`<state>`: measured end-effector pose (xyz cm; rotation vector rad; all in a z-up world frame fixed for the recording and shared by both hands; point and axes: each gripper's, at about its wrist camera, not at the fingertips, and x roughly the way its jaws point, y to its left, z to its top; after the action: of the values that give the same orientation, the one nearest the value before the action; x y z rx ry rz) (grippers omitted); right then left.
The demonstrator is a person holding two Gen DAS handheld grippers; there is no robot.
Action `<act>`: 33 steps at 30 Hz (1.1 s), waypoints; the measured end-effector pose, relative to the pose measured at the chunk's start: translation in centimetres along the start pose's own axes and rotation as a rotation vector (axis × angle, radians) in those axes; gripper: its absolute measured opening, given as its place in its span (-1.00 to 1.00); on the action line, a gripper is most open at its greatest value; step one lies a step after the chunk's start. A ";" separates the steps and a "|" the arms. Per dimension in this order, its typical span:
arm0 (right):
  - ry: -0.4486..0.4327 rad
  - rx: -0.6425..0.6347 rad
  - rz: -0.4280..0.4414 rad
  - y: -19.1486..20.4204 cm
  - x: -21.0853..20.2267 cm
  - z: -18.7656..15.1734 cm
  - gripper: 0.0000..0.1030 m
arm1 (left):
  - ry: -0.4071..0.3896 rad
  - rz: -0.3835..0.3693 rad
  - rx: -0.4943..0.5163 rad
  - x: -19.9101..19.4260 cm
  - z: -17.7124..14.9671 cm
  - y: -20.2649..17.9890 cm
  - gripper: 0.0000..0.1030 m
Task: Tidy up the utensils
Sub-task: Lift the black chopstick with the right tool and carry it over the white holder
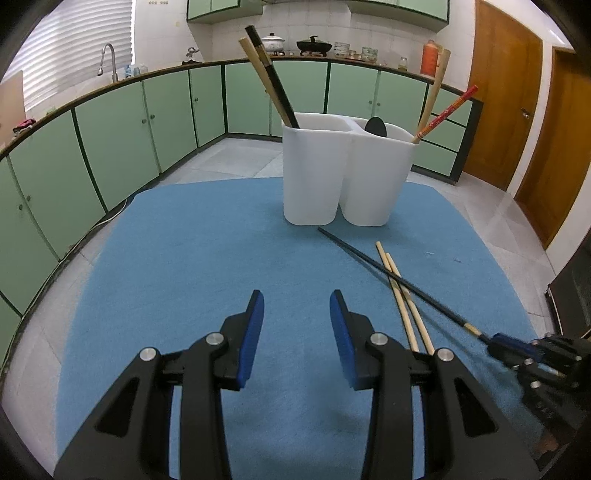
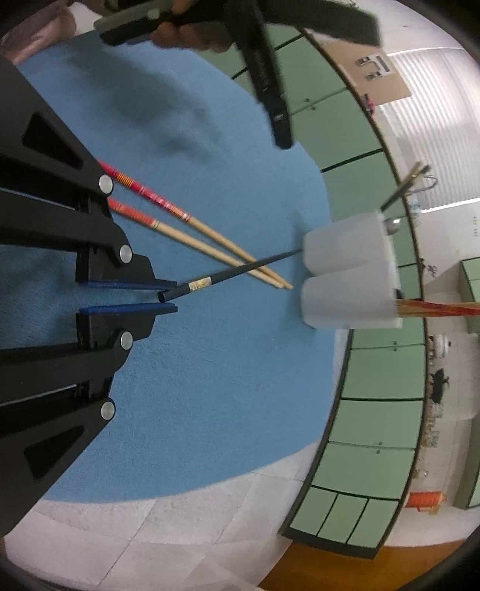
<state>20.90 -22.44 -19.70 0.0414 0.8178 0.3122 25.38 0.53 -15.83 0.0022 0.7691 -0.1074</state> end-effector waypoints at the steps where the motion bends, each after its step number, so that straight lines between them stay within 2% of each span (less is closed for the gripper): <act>1: -0.018 0.006 -0.001 0.0 -0.6 0.2 -0.87 | -0.001 0.000 -0.003 -0.1 0.0 0.0 -0.29; 10: -0.197 0.029 -0.003 0.5 -6.5 3.9 -0.87 | -0.030 -0.013 -0.005 -1.6 0.4 0.2 -0.29; 14: -0.242 0.036 0.015 0.7 -7.9 5.6 -0.88 | -0.051 -0.011 -0.013 -2.6 1.2 0.6 -0.29; 23: -0.253 0.075 0.036 1.2 -9.3 8.9 -0.88 | -0.095 0.010 -0.033 -5.1 3.2 1.8 -0.23; 27: -0.253 0.071 0.023 1.6 -9.5 9.4 -0.88 | -0.069 -0.011 -0.029 -4.9 2.7 1.5 -0.23; 33: -0.244 0.078 0.014 1.6 -9.8 8.2 -0.88 | -0.018 -0.028 0.005 -3.9 1.1 0.2 -0.23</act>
<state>20.13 -23.11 -6.90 0.1555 0.5874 0.2817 23.38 1.06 -12.40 -0.0046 0.7509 -0.1360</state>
